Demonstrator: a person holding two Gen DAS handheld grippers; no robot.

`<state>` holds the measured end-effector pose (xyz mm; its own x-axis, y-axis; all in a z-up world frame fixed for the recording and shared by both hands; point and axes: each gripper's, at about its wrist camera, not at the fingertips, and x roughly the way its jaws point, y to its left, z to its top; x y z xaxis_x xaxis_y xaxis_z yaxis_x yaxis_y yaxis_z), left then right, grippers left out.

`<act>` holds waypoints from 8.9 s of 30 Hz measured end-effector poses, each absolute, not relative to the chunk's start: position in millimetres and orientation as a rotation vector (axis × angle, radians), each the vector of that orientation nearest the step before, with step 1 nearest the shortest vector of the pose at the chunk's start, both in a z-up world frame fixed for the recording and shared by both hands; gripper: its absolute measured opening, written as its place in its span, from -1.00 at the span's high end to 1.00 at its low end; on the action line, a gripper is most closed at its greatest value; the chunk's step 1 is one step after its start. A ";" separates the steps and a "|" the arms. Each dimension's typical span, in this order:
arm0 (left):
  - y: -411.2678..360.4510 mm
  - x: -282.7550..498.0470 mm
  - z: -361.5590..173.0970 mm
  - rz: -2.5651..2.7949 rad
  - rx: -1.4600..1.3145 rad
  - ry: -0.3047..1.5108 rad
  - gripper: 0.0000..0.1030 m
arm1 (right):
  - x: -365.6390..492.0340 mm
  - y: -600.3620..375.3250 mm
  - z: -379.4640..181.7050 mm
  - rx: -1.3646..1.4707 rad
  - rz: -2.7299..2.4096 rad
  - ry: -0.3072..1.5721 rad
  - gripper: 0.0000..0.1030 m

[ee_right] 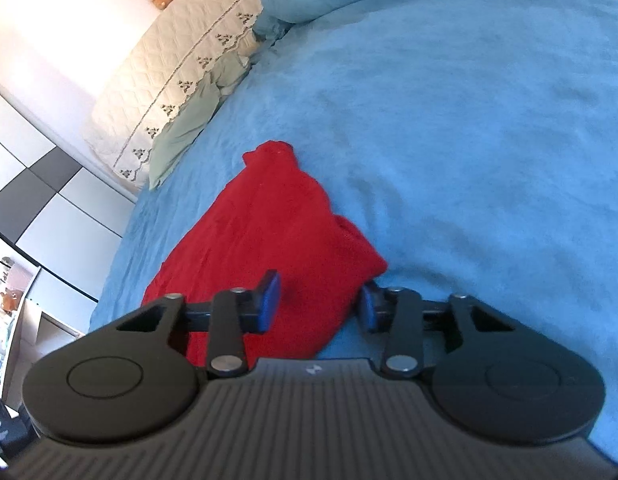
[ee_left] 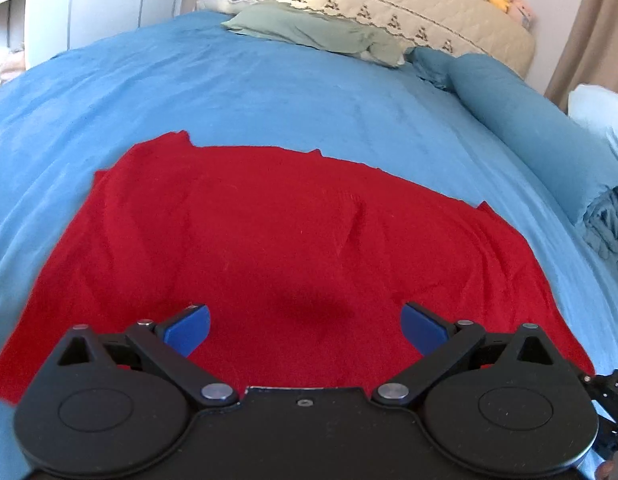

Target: Fold small clothes

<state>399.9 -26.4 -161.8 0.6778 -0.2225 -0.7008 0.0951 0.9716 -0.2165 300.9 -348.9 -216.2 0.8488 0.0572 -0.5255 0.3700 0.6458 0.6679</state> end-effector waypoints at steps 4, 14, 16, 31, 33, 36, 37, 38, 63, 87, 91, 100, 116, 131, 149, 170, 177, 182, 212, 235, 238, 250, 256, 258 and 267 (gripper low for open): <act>-36.4 413.6 -162.4 -0.151 -0.073 0.792 -1.00 | 312.1 -350.0 -215.0 0.855 -0.186 0.539 -0.02; -59.0 438.7 -189.0 -0.109 0.122 0.886 -1.00 | 326.9 -320.1 -175.9 0.662 -0.175 0.577 0.50; -53.9 444.0 -184.0 -0.124 0.094 0.922 -1.00 | 333.4 -307.0 -156.2 0.629 -0.147 0.568 0.50; 157.5 361.4 -133.3 -0.091 0.004 0.865 -1.00 | 401.8 -21.4 -102.0 0.095 0.615 0.612 0.53; 176.5 351.3 -143.0 -0.073 -0.021 0.892 -1.00 | 413.9 10.0 -138.6 0.020 0.576 0.700 0.53; 196.4 338.1 -153.3 -0.075 -0.068 0.914 -1.00 | 422.9 26.1 -169.1 -0.008 0.535 0.759 0.53; 200.3 334.1 -155.3 -0.080 -0.082 0.913 -1.00 | 423.1 28.1 -170.9 -0.009 0.537 0.760 0.53; 202.9 331.3 -156.3 -0.086 -0.095 0.911 -1.00 | 421.0 29.7 -170.5 -0.013 0.542 0.756 0.50; 157.6 358.8 -151.2 -0.262 -0.286 0.893 -0.25 | 327.1 -100.2 -188.6 -0.136 0.265 0.680 -0.43; 140.9 331.3 -168.1 -0.242 -0.080 0.838 0.68 | 321.9 -121.1 -199.9 0.027 0.231 0.666 0.54; 141.9 327.2 -153.8 -0.233 -0.028 0.807 0.54 | 320.0 -124.5 -193.2 0.015 0.255 0.670 0.49; 152.1 322.5 -88.0 -0.233 0.040 0.685 -1.00 | 309.9 -133.8 -134.8 -0.063 0.302 0.569 -0.65; 161.3 458.7 -122.9 -0.408 -0.238 1.042 -0.97 | 453.6 -177.5 -109.3 0.253 0.326 0.930 -1.00; 144.0 480.8 -181.0 -0.462 -0.286 1.082 -0.20 | 495.9 -161.3 -188.7 0.486 0.390 1.037 -0.67; 111.5 389.5 -91.2 -0.483 -0.154 0.904 0.51 | 415.0 -141.0 -80.3 0.250 0.361 0.820 0.24; 18.7 238.4 -161.5 -0.398 -0.006 0.905 0.35 | 230.9 -243.3 -162.0 0.283 0.336 0.848 0.11; 15.9 234.2 -164.1 -0.278 0.053 0.889 -0.68 | 234.0 -251.3 -168.6 0.339 0.330 0.859 -0.40; 28.0 228.2 -138.7 -0.214 0.041 0.863 -0.83 | 222.9 -250.2 -141.0 0.234 0.288 0.841 -0.94; 40.3 4.4 48.9 -0.055 0.016 0.714 -1.00 | -5.5 -188.4 77.7 0.031 -0.065 0.729 -1.00; 33.0 -9.8 26.6 -0.099 0.075 0.756 -1.00 | -30.6 -186.7 40.1 0.040 -0.125 0.827 -1.00; 31.9 -10.1 27.3 -0.101 0.076 0.753 -1.00 | -29.9 -187.3 40.0 0.039 -0.123 0.827 -1.00; 32.5 -12.8 27.2 -0.106 0.077 0.744 -1.00 | -27.8 -192.3 39.3 0.045 -0.118 0.837 -1.00; 31.2 -13.5 28.0 -0.109 0.081 0.743 -1.00 | -28.1 -194.7 38.9 0.047 -0.116 0.838 -1.00; 31.2 -13.3 28.8 -0.111 0.083 0.743 -1.00 | -28.0 -194.5 39.0 0.046 -0.118 0.838 -1.00; 27.6 -13.2 30.4 -0.118 0.089 0.740 -1.00 | -30.6 -196.9 38.6 0.048 -0.123 0.834 -1.00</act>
